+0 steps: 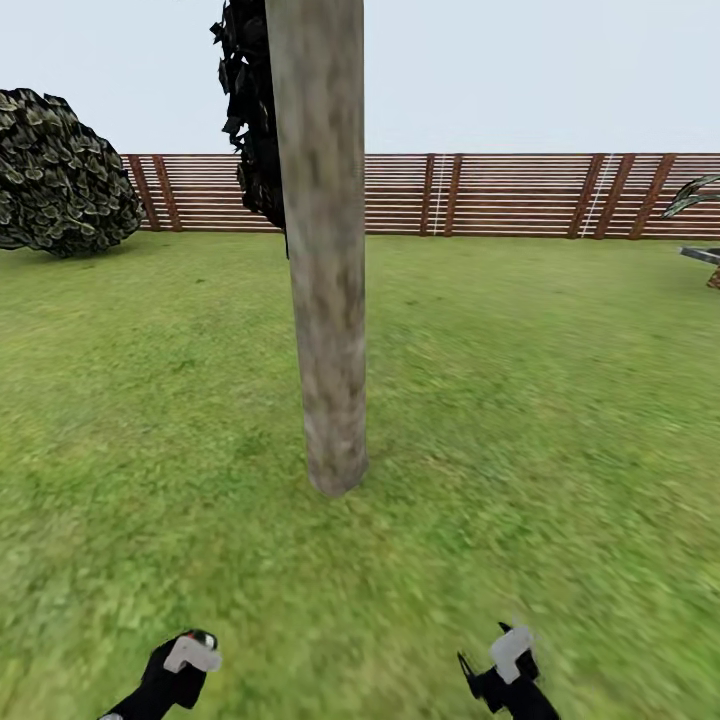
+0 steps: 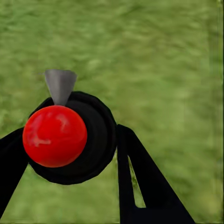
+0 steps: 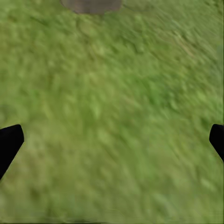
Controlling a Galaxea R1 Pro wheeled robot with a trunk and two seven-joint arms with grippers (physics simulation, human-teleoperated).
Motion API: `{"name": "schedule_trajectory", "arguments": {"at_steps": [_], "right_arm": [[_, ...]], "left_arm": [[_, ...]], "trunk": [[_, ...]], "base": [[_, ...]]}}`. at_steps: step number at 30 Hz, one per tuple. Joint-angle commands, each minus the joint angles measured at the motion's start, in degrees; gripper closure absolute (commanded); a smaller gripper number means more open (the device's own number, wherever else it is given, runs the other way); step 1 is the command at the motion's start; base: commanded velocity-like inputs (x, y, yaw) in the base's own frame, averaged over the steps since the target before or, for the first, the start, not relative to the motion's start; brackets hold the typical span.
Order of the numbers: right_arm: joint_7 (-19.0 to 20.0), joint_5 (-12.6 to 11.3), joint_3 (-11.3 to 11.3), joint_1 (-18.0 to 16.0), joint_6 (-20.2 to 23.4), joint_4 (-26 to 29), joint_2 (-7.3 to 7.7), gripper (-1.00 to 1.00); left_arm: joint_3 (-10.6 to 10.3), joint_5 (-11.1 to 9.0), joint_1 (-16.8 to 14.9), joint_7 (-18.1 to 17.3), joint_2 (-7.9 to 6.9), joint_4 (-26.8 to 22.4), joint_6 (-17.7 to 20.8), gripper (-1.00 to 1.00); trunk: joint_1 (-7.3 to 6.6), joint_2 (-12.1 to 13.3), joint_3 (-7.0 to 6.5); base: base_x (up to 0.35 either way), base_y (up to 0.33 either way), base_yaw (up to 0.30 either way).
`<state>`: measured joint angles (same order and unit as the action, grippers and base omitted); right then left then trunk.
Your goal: In the garden, pick up the pesticide atomizer on the floor and spray pesticide onto both trees until each tree trunk is fully covered.
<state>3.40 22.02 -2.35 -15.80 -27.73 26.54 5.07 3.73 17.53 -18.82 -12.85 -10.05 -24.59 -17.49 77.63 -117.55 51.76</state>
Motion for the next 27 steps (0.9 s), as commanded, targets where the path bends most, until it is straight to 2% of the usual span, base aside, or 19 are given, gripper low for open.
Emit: {"name": "schedule_trajectory", "arguments": {"at_steps": [1,2,4,5,6,7,8,9,12,14,17,18,19,21,22,23,24,27], "right_arm": [[1.4,1.0,-0.2,-0.3,1.4,0.8,0.00,-1.00],[4.4,2.6,-0.2,-0.9,4.1,2.3,-0.07,-1.00],[12.1,4.2,-0.3,-2.3,9.1,5.4,-0.17,-1.00],[14.0,4.5,-0.3,-2.7,10.0,6.0,-0.16,-1.00],[17.5,4.8,-0.3,-3.4,11.6,7.2,-0.16,-1.00],[20.7,5.1,-0.3,-4.0,12.7,8.0,-0.17,-1.00],[24.3,5.3,-0.3,-5.1,13.7,8.9,-0.19,-1.00],[26.0,5.4,-0.3,-5.7,14.1,9.3,-0.17,-1.00],[29.7,5.6,-0.3,-7.6,14.8,9.7,-0.21,-1.00],[34.3,5.8,-0.4,-9.4,16.0,9.8,-0.24,-1.00],[39.7,5.9,-0.4,-11.2,17.7,9.8,-0.36,-1.00],[40.6,5.9,-0.4,-11.6,18.0,9.8,-0.38,-1.00],[42.0,5.9,-0.4,-12.0,18.4,9.7,-0.41,-1.00],[42.2,6.0,-0.5,-12.1,18.5,9.7,-0.53,-1.00],[43.3,6.9,-1.9,-12.1,18.5,9.7,-1.83,-1.00],[43.6,7.2,-2.3,-12.1,18.5,9.7,-2.18,-1.00],[44.0,8.0,-3.8,-12.1,18.6,9.8,-3.21,1.00],[44.3,8.7,-5.2,-12.2,18.5,9.9,-4.64,1.00]], "left_arm": [[0.5,1.3,-0.2,-1.9,-0.05,0.0,-0.1,1.00],[0.4,3.0,-0.7,-4.6,-0.15,-0.1,0.2,1.00],[0.3,6.3,-3.0,-10.2,-0.33,-0.1,1.9,1.00],[0.3,7.1,-3.6,-11.6,-0.37,-0.1,2.4,1.00],[0.3,8.8,-4.7,-14.5,-0.44,-0.1,3.8,1.00],[0.3,10.6,-5.7,-17.4,-0.46,-0.1,5.1,1.00],[0.4,13.3,-7.0,-21.2,-0.48,-0.2,6.6,1.00],[0.4,14.9,-7.9,-23.3,-0.47,-0.2,7.3,1.00],[0.4,17.8,-10.6,-27.6,-0.33,-0.2,8.2,1.00],[0.3,19.7,-13.0,-31.2,0.03,-0.2,9.0,1.00],[0.3,21.9,-14.8,-34.2,0.46,-0.2,11.3,1.00],[0.3,22.7,-15.0,-34.8,0.57,-0.2,12.2,1.00],[0.3,25.4,-15.4,-35.7,0.77,-0.2,13.7,1.00],[0.3,26.6,-15.5,-36.1,0.88,-0.2,13.9,1.00],[0.2,28.4,-15.5,-38.3,1.32,-0.2,14.0,1.00],[0.2,28.6,-15.6,-38.7,1.41,-0.3,14.1,1.00],[0.2,29.2,-15.6,-39.4,1.82,-0.3,14.1,1.00],[0.3,29.9,-15.6,-40.1,2.37,-0.3,14.1,1.00]], "trunk": [[-0.01,0.0,0.05],[-0.01,0.0,0.05],[-0.01,0.0,0.05],[-0.01,0.0,0.05],[-0.01,0.0,0.05],[-0.01,0.0,0.05],[-0.01,0.0,0.05],[-0.01,0.0,0.05],[-0.01,0.0,0.05],[-0.01,0.0,0.05],[-0.01,0.0,0.05],[-0.01,0.0,0.05],[-0.01,0.0,0.05],[-0.01,0.0,0.05],[-0.01,0.0,0.05],[-0.01,0.0,0.05],[-0.01,0.0,0.05],[-0.01,0.0,0.05]], "base": [[0.000,0.000,0.000],[0.000,0.000,0.000],[0.000,0.000,0.000],[0.000,0.000,0.000],[0.000,0.000,0.000],[0.000,0.000,0.000],[0.000,0.000,0.000],[0.000,0.000,0.000],[0.000,0.000,0.000],[0.000,0.000,0.000],[0.000,0.000,0.000],[0.000,0.000,0.000],[0.000,0.000,0.000],[0.000,0.000,0.000],[0.000,0.000,0.000],[0.000,0.000,0.000],[0.000,0.000,0.000],[0.000,0.000,0.000]]}}
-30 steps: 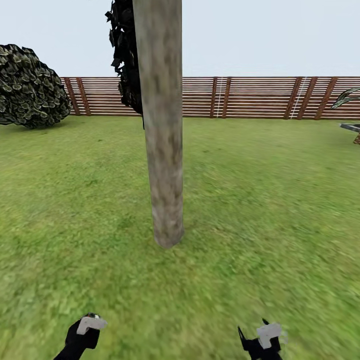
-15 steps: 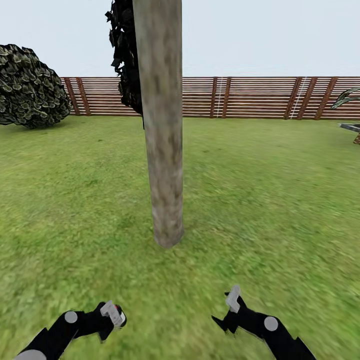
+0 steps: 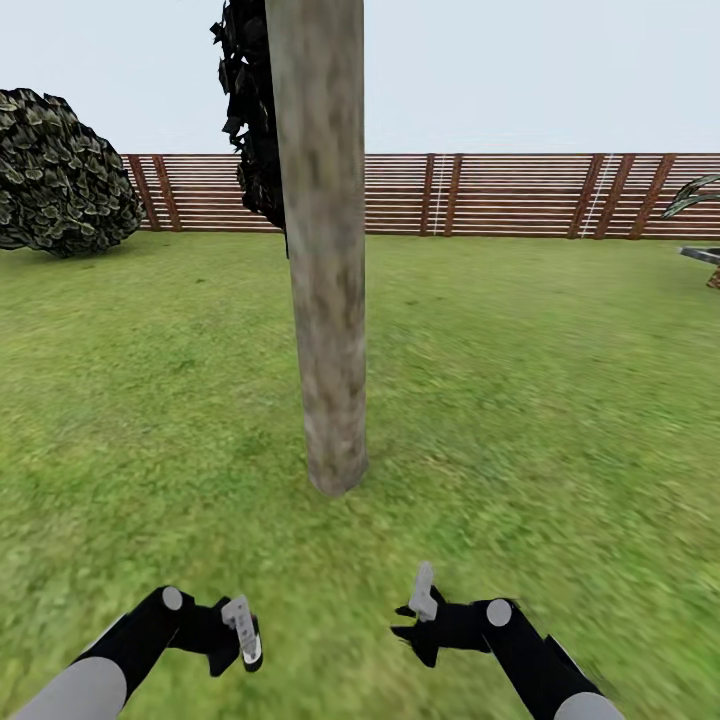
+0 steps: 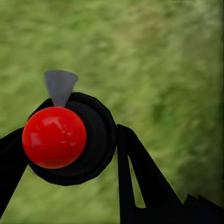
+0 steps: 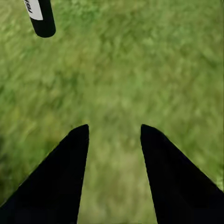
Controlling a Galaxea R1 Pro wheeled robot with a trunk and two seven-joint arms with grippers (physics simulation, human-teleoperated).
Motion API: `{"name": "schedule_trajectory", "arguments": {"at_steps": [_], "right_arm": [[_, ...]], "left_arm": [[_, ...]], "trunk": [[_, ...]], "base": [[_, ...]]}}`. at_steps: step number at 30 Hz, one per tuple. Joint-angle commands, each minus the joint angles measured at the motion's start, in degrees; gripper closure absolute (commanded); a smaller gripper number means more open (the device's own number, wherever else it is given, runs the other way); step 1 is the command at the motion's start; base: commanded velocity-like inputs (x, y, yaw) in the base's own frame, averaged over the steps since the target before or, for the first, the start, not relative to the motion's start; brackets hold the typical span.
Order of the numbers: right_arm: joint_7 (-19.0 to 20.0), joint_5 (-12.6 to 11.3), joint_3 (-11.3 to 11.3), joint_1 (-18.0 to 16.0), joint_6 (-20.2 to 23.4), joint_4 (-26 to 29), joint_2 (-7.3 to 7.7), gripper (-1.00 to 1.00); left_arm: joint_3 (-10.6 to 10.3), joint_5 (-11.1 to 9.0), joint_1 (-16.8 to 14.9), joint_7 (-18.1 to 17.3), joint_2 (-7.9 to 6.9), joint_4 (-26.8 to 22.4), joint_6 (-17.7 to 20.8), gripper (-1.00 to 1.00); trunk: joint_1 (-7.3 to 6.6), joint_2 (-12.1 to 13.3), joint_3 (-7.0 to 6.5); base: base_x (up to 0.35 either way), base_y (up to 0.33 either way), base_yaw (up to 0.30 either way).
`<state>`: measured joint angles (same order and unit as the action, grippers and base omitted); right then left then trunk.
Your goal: In the garden, pick up the pesticide atomizer on the floor and spray pesticide onto both trees until each tree trunk is fully covered.
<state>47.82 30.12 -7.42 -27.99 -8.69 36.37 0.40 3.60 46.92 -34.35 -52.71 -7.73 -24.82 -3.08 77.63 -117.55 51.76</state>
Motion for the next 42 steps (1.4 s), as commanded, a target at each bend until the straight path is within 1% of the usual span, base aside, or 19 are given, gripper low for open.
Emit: {"name": "schedule_trajectory", "arguments": {"at_steps": [1,2,4,7,11,13,20,21,22,23,27,31,36,38,39,40,42], "right_arm": [[0.0,0.7,-0.2,0.0,-0.5,0.1,-0.13,1.00],[0.0,0.7,-0.3,-0.1,-0.5,0.1,-0.20,1.00],[0.1,0.8,-0.5,-0.3,-0.5,0.1,-0.57,1.00],[0.4,0.8,-0.7,-0.6,-0.5,0.1,-0.96,1.00],[3.5,0.9,-0.7,-0.9,-0.5,0.6,-1.55,1.00],[4.7,0.9,-0.8,-1.2,-0.5,1.8,-2.02,1.00],[5.3,0.9,-0.9,-1.4,-0.5,2.6,-3.53,1.00],[5.3,0.9,-1.5,-1.4,-0.5,2.6,-3.88,1.00],[5.3,0.9,-2.2,-1.4,-0.5,2.7,-4.02,1.00],[5.3,0.9,-3.5,-1.4,-0.5,2.7,-4.17,1.00],[5.3,0.9,-5.2,-1.4,-0.5,2.8,-4.32,1.00],[5.3,0.9,-5.5,-1.5,-0.4,2.8,-4.35,1.00],[5.3,0.9,-5.6,-1.7,-0.5,2.8,-4.36,1.00],[5.3,0.9,-5.6,-1.8,-0.5,2.8,-4.36,1.00],[5.3,0.9,-5.6,-1.8,-0.5,2.7,-4.36,1.00],[5.3,0.9,-5.6,-1.8,-0.5,2.7,-4.36,1.00],[5.3,1.0,-5.6,-1.9,-0.5,2.7,-4.36,1.00]], "left_arm": [[0.4,0.7,0.0,-0.3,0.26,-0.1,-0.3,1.00],[0.4,0.8,0.0,-0.4,0.43,-0.1,-0.3,1.00],[0.4,1.9,0.0,-0.5,1.51,-0.1,-0.3,1.00],[0.4,4.4,0.0,-0.5,3.33,-0.1,-0.3,1.00],[0.4,7.0,0.0,-0.5,5.31,-0.1,-0.3,1.00],[0.4,8.3,-0.1,-0.5,6.70,-0.1,-0.3,1.00],[0.4,12.2,-0.1,-0.5,10.50,-0.1,-0.3,1.00],[0.4,12.9,-0.1,-0.5,11.25,-0.1,-0.3,1.00],[0.4,13.3,-0.1,-0.5,11.69,-0.1,-0.3,1.00],[0.4,13.6,-0.2,-0.5,12.18,-0.1,-0.3,1.00],[0.4,13.8,-0.8,-0.5,12.62,-0.1,-0.3,1.00],[0.4,13.9,-1.0,-0.5,13.04,-0.1,-0.3,1.00],[0.1,13.9,-1.1,-0.6,13.17,-0.1,-0.6,1.00],[-0.9,13.9,-1.1,-0.9,13.13,-0.1,-0.7,1.00],[-2.0,13.9,-1.1,-1.2,13.12,-0.1,-0.8,1.00],[-3.6,13.8,-1.1,-1.8,13.10,-0.2,-0.9,1.00],[-4.8,13.6,-1.1,-2.2,13.10,-0.6,-1.0,1.00]], "trunk": [[-0.01,0.0,0.05],[-0.01,0.0,0.05],[-0.01,0.0,0.05],[-0.01,0.0,0.05],[-0.01,0.0,0.05],[-0.01,0.0,0.05],[-0.01,0.0,0.05],[-0.01,0.0,0.05],[-0.01,0.0,0.05],[-0.01,0.0,0.05],[-0.01,0.0,0.05],[-0.01,0.0,0.05],[-0.01,0.0,0.05],[-0.01,0.0,0.05],[-0.01,0.0,0.05],[-0.01,0.0,0.05],[-0.01,0.0,0.05]], "base": [[0.000,0.000,0.000],[0.000,0.000,0.000],[0.000,0.000,0.000],[0.000,0.000,0.000],[0.000,0.000,0.000],[0.000,0.000,0.000],[0.000,0.000,0.000],[0.000,0.000,0.000],[0.000,0.000,0.000],[0.000,0.000,0.000],[0.000,0.000,0.000],[0.000,0.000,0.000],[0.000,0.000,0.000],[0.000,0.000,0.000],[0.000,0.000,0.000],[0.000,0.000,0.000],[0.000,0.000,0.000]]}}
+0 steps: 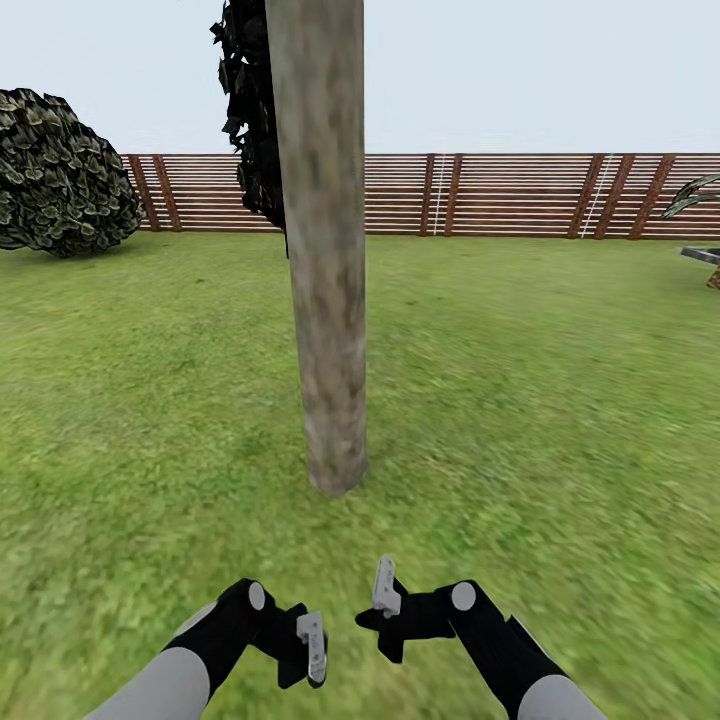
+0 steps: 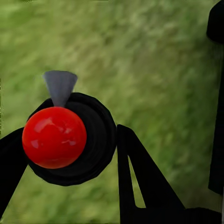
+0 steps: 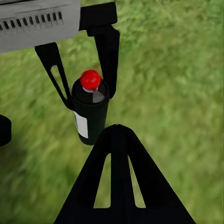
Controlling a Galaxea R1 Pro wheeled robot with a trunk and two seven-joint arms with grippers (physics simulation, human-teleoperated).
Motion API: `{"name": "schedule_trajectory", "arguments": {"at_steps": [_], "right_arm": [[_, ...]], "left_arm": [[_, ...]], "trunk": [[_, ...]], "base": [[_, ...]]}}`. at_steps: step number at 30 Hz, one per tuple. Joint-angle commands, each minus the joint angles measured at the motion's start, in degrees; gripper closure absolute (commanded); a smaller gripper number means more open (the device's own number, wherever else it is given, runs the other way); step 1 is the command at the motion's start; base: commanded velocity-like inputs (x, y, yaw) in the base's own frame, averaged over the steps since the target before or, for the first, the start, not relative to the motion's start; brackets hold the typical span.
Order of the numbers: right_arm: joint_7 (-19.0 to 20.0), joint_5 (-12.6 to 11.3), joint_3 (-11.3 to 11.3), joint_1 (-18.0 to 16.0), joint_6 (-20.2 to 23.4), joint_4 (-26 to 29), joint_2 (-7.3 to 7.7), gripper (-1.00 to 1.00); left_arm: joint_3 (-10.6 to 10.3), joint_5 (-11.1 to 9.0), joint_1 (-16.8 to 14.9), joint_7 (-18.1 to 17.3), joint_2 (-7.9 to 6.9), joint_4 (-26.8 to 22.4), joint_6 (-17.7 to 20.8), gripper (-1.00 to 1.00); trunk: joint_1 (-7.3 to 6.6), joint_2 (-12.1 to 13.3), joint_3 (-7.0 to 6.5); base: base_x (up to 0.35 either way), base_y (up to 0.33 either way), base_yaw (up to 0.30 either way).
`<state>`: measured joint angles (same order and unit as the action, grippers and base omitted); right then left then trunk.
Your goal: In the garden, pick up the pesticide atomizer on the floor and spray pesticide onto both trees until each tree trunk is fully covered.
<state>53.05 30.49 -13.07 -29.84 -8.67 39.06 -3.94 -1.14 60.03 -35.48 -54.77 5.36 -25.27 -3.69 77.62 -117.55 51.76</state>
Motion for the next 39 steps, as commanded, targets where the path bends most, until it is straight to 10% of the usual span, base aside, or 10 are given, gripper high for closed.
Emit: {"name": "schedule_trajectory", "arguments": {"at_steps": [1,39], "right_arm": [[0.0,0.6,0.1,0.0,-0.5,0.0,-0.02,1.00],[-0.1,0.6,0.1,0.0,-0.6,0.0,0.00,1.00]], "left_arm": [[-0.4,0.3,0.0,-0.4,0.03,-0.7,-0.4,1.00],[-0.7,-1.9,0.0,-3.5,2.49,-2.5,-3.9,1.00]], "trunk": [[-0.01,0.0,0.05],[-0.01,0.0,0.05]], "base": [[0.000,0.000,0.000],[0.000,0.000,0.000]]}}
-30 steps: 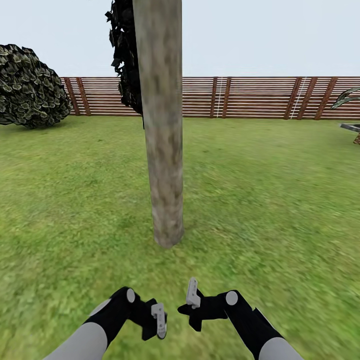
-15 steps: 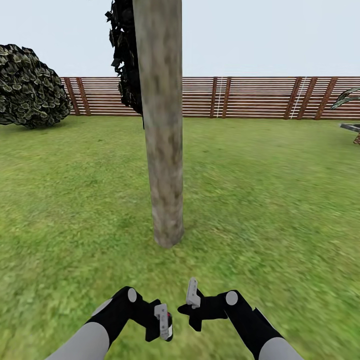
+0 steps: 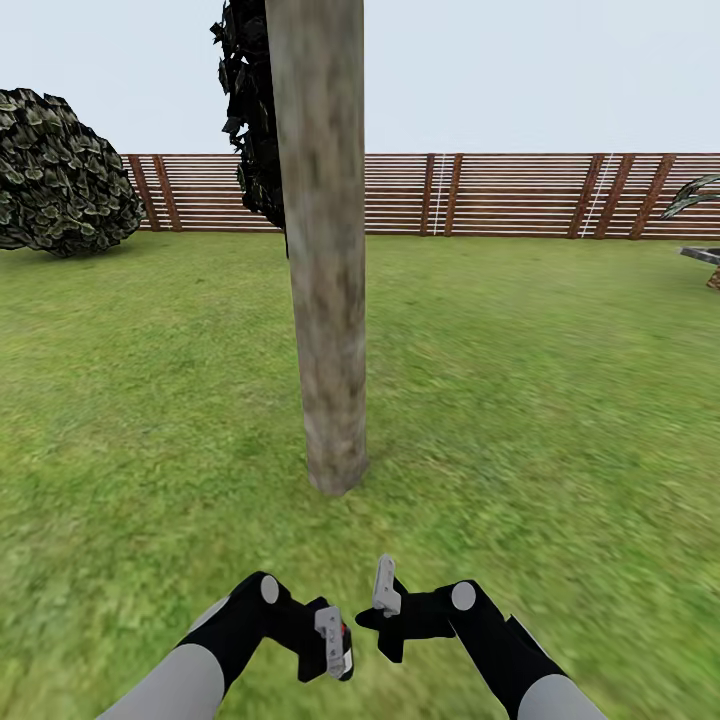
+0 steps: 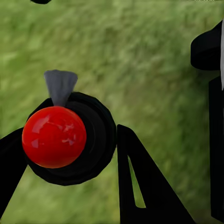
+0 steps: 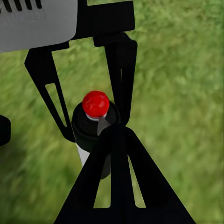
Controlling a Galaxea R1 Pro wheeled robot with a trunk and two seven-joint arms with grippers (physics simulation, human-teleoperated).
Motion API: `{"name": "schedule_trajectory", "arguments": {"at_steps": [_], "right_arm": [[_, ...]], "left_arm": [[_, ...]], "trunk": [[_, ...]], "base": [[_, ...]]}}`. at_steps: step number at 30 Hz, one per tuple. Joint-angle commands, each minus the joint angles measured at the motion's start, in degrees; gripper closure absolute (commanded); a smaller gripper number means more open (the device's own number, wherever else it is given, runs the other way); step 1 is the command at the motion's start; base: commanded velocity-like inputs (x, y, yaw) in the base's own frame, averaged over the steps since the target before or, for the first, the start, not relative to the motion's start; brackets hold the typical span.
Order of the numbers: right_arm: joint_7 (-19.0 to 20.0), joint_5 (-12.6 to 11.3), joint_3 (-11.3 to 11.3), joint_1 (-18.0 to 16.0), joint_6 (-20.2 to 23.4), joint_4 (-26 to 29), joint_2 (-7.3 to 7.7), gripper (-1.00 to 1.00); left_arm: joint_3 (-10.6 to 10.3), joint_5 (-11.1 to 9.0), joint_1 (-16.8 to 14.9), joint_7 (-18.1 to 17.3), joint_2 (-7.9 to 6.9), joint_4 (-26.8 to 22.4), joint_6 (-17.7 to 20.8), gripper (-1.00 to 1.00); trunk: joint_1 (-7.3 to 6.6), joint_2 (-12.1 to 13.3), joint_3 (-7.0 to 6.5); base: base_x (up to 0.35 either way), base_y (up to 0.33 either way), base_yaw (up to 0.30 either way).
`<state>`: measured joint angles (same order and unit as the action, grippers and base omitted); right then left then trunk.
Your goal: In the garden, pick up the pesticide atomizer on the floor and spray pesticide onto both trees until each tree trunk is fully covered.
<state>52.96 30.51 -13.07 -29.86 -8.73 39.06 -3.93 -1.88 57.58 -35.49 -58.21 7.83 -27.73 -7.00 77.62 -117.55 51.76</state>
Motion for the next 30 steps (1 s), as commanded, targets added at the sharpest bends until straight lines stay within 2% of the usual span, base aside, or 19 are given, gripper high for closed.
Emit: {"name": "schedule_trajectory", "arguments": {"at_steps": [1,17,20,23,30], "right_arm": [[0.0,0.6,0.1,0.0,-0.5,0.0,0.01,1.00],[0.0,0.6,0.1,0.0,-0.5,0.0,0.00,1.00],[0.0,0.6,0.1,0.0,-0.5,0.0,0.02,1.00],[0.0,0.6,0.1,0.0,-0.5,0.0,0.02,1.00],[0.0,0.6,0.1,0.0,-0.5,0.0,0.04,1.00]], "left_arm": [[0.0,0.5,0.0,-0.1,0.10,-0.3,-0.6,1.00],[0.1,0.3,0.0,-0.1,0.68,-0.5,-0.5,1.00],[0.0,-1.6,0.0,-0.1,0.75,-0.5,-0.7,1.00],[0.0,-2.7,0.0,-0.1,0.74,-0.5,-0.8,1.00],[0.0,-3.3,0.0,-0.3,0.70,-0.5,-0.9,1.00]], "trunk": [[-0.01,0.0,0.05],[-0.01,0.0,0.05],[-0.01,0.0,0.05],[-0.01,0.0,0.05],[-0.01,0.0,0.05]], "base": [[0.000,0.000,0.000],[0.000,0.000,0.000],[0.000,0.000,0.000],[0.000,0.000,0.000],[0.000,0.000,0.000]]}}
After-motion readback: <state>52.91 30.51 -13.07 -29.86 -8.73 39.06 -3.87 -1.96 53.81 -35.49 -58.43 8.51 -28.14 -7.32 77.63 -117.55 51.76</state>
